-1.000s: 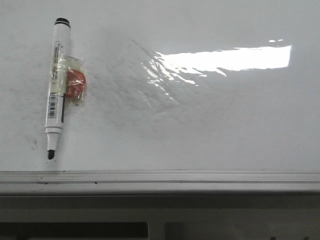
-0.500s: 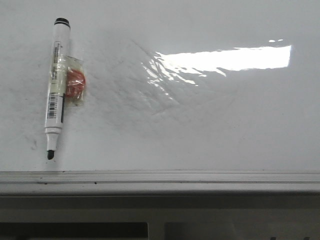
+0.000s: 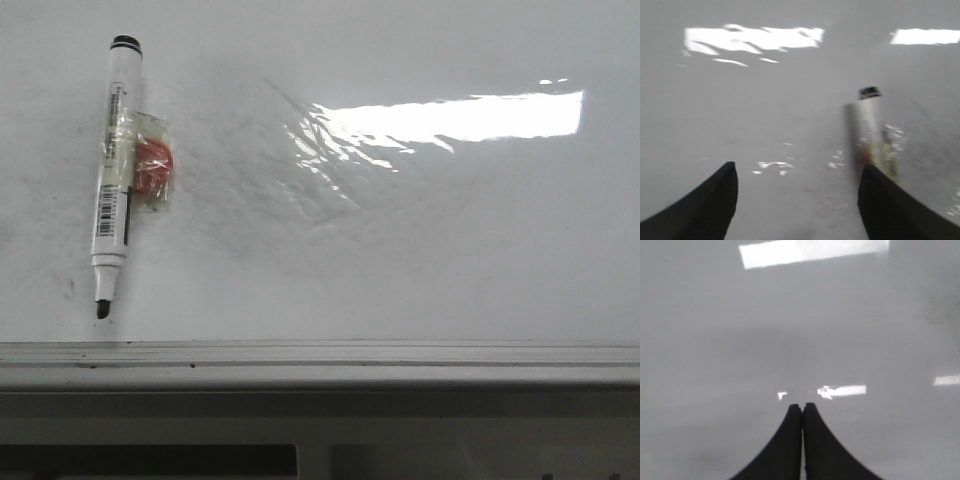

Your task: Write number 8 on whiteboard

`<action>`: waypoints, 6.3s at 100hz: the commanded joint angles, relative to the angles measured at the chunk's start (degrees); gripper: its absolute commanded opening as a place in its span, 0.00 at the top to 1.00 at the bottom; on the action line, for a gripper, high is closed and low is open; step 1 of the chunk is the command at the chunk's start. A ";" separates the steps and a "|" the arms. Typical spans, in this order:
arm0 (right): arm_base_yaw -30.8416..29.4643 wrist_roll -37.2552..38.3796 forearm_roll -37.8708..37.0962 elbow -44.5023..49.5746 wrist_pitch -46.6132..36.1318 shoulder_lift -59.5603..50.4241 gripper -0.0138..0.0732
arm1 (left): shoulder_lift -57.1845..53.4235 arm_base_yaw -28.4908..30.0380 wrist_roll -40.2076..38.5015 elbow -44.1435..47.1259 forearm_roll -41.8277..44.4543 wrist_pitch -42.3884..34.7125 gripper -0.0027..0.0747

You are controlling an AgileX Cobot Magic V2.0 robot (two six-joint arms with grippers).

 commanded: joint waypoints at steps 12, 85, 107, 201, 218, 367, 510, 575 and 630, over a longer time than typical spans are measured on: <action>0.26 -0.27 0.00 -1.88 -4.13 1.20 0.91 | 11.06 -14.04 1.22 -2.98 -10.96 -16.15 0.37; 4.15 -0.27 0.00 -1.88 -2.07 1.30 0.91 | 28.01 -18.00 3.33 -6.89 -16.07 -18.48 0.87; 15.84 -1.44 0.00 -4.59 1.33 6.21 0.91 | 28.01 -18.00 4.38 -6.89 -15.34 -18.11 0.99; 61.82 -1.44 0.66 -38.47 5.67 50.88 0.46 | 27.91 -18.00 14.07 -8.07 20.58 -24.61 0.99; 61.79 -1.44 0.75 -38.47 5.30 51.74 0.57 | 27.91 -18.00 14.17 -8.07 21.14 -24.61 0.99; 45.12 1.57 1.38 -48.53 18.17 51.85 0.91 | 4.57 -18.00 14.38 -4.94 4.32 -12.57 0.62; 59.43 11.73 -6.03 -46.88 15.52 47.92 0.91 | 9.70 -18.00 14.38 -4.94 10.70 -12.76 0.62; 65.61 12.56 0.00 -46.88 13.94 54.62 0.91 | 22.09 -18.00 14.28 -5.48 16.13 -21.98 0.58; 65.74 12.56 0.52 -46.88 15.19 54.62 0.65 | 22.35 -18.00 14.28 -5.48 16.00 -21.56 0.99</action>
